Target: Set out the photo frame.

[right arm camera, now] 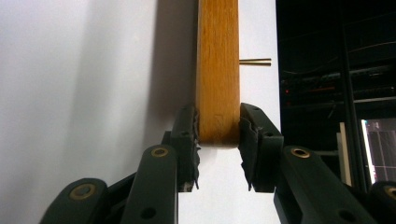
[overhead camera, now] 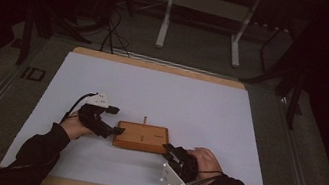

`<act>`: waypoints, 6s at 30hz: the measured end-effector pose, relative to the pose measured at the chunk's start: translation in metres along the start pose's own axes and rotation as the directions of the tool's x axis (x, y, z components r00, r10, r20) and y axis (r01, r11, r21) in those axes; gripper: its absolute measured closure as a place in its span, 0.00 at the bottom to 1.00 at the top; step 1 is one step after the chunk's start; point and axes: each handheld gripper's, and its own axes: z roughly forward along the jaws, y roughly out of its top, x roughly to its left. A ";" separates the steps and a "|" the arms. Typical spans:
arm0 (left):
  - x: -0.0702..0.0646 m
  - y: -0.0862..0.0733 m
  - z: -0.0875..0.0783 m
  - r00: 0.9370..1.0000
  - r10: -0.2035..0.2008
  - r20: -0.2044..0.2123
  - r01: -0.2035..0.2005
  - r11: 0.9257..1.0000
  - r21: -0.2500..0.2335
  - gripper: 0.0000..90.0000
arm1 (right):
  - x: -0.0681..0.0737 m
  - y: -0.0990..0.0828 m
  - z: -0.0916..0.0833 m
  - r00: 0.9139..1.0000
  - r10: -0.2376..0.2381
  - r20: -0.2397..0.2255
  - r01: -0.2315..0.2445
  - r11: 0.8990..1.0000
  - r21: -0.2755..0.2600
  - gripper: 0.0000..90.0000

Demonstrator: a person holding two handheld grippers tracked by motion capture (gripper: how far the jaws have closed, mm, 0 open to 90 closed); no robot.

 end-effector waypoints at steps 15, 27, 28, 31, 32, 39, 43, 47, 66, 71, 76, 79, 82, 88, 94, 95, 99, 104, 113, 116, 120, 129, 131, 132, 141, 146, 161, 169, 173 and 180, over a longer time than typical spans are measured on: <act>-0.014 -0.033 -0.034 0.996 -0.014 -0.087 0.020 0.998 0.062 0.05 | -0.023 -0.005 0.000 0.996 0.057 -0.067 -0.059 0.998 -0.026 0.77; -0.044 -0.038 -0.026 0.982 -0.029 -0.188 0.034 0.999 0.019 0.02 | -0.046 -0.011 0.004 0.982 0.127 -0.142 -0.135 0.990 -0.050 0.77; -0.045 -0.039 -0.026 0.981 -0.039 -0.192 0.042 0.999 0.009 0.02 | -0.049 -0.012 0.004 0.980 0.130 -0.150 -0.139 0.989 -0.051 0.77; -0.049 -0.039 -0.027 0.978 -0.040 -0.206 0.042 0.999 0.005 0.02 | -0.057 -0.014 0.006 0.973 0.150 -0.177 -0.162 0.985 -0.056 0.77; -0.050 -0.039 -0.027 0.978 -0.044 -0.204 0.046 0.999 0.002 0.02 | -0.060 -0.015 0.007 0.969 0.159 -0.188 -0.173 0.983 -0.057 0.77; -0.055 -0.046 -0.019 0.979 -0.053 -0.198 0.056 0.998 0.009 0.02 | -0.086 -0.022 0.014 0.933 0.226 -0.281 -0.247 0.968 -0.042 0.77; -0.055 -0.048 -0.015 0.982 -0.052 -0.183 0.056 0.998 0.021 0.02 | -0.098 -0.027 0.020 0.905 0.274 -0.324 -0.303 0.952 -0.040 0.77; -0.056 -0.049 -0.013 0.982 -0.045 -0.185 0.050 0.998 0.023 0.02 | -0.106 -0.030 0.025 0.885 0.317 -0.342 -0.346 0.938 -0.029 0.77; -0.055 -0.052 -0.011 0.981 -0.044 -0.190 0.047 0.999 0.011 0.02 | -0.145 -0.048 0.059 0.737 0.546 -0.399 -0.565 0.821 0.080 0.72; -0.054 -0.053 -0.011 0.981 -0.047 -0.191 0.050 0.999 0.008 0.02 | -0.151 -0.052 0.067 0.703 0.593 -0.394 -0.608 0.787 0.099 0.71; -0.054 -0.052 -0.010 0.982 -0.040 -0.185 0.042 0.999 0.007 0.03 | -0.154 -0.054 0.075 0.668 0.644 -0.372 -0.653 0.748 0.122 0.70; -0.055 -0.053 -0.010 0.983 -0.034 -0.182 0.037 0.999 0.012 0.03 | -0.156 -0.056 0.079 0.661 0.655 -0.366 -0.663 0.738 0.123 0.69; -0.055 -0.053 -0.009 0.983 -0.032 -0.181 0.034 0.999 0.013 0.03 | -0.157 -0.060 0.084 0.650 0.665 -0.369 -0.676 0.727 0.119 0.69; -0.054 -0.053 -0.009 0.983 -0.036 -0.183 0.039 0.999 0.010 0.03 | -0.159 -0.065 0.089 0.596 0.719 -0.357 -0.727 0.672 0.140 0.68; -0.054 -0.053 -0.009 0.983 -0.034 -0.182 0.037 0.999 0.010 0.03 | -0.159 -0.067 0.092 0.583 0.738 -0.339 -0.742 0.654 0.149 0.67; -0.054 -0.053 -0.009 0.983 -0.035 -0.182 0.038 0.999 0.010 0.03 | -0.159 -0.067 0.093 0.580 0.741 -0.338 -0.743 0.652 0.153 0.67; -0.054 -0.053 -0.008 0.983 -0.032 -0.180 0.035 0.999 0.014 0.03 | -0.159 -0.067 0.093 0.590 0.736 -0.330 -0.739 0.658 0.145 0.63; -0.054 -0.053 -0.008 0.984 -0.034 -0.176 0.037 0.999 0.013 0.03 | -0.157 -0.067 0.091 0.584 0.748 -0.315 -0.750 0.646 0.141 0.59; -0.054 -0.054 -0.007 0.985 -0.035 -0.172 0.038 0.999 0.017 0.03 | -0.149 -0.076 0.076 0.519 0.810 -0.274 -0.818 0.563 0.115 0.32; -0.054 -0.053 -0.007 0.985 -0.032 -0.169 0.035 0.999 0.018 0.02 | -0.145 -0.078 0.073 0.505 0.816 -0.281 -0.827 0.551 0.112 0.24; -0.055 -0.053 -0.007 0.985 -0.034 -0.172 0.037 0.999 0.016 0.03 | -0.133 -0.082 0.066 0.479 0.828 -0.291 -0.844 0.526 0.106 0.15; -0.055 -0.053 -0.008 0.985 -0.034 -0.170 0.038 0.999 0.017 0.03 | -0.098 -0.095 0.053 0.442 0.853 -0.279 -0.870 0.483 0.098 0.15; -0.056 -0.053 -0.008 0.985 -0.035 -0.169 0.038 0.999 0.016 0.02 | -0.093 -0.097 0.050 0.438 0.857 -0.271 -0.872 0.479 0.103 0.15; -0.056 -0.053 -0.008 0.985 -0.031 -0.168 0.034 0.999 0.018 0.03 | -0.090 -0.098 0.049 0.431 0.859 -0.277 -0.876 0.472 0.102 0.15; -0.057 -0.053 -0.007 0.986 -0.027 -0.165 0.031 0.999 0.021 0.03 | -0.064 -0.102 0.038 0.404 0.871 -0.280 -0.890 0.445 0.100 0.15; -0.057 -0.053 -0.007 0.986 -0.025 -0.164 0.029 0.999 0.020 0.03 | -0.054 -0.102 0.031 0.399 0.871 -0.287 -0.893 0.441 0.096 0.15; -0.058 -0.053 -0.009 0.986 -0.020 -0.168 0.024 0.999 0.021 0.02 | -0.024 -0.106 -0.011 0.387 0.881 -0.273 -0.906 0.418 0.066 0.15; -0.058 -0.054 -0.009 0.985 -0.018 -0.169 0.023 0.999 0.025 0.03 | -0.008 -0.109 -0.026 0.382 0.884 -0.269 -0.909 0.411 0.061 0.15; -0.058 -0.055 -0.009 0.986 -0.019 -0.168 0.024 0.999 0.023 0.02 | -0.003 -0.111 -0.031 0.381 0.888 -0.256 -0.911 0.408 0.061 0.15; -0.058 -0.055 -0.009 0.985 -0.021 -0.170 0.025 0.999 0.025 0.03 | 0.002 -0.118 -0.033 0.363 0.897 -0.251 -0.919 0.389 0.062 0.15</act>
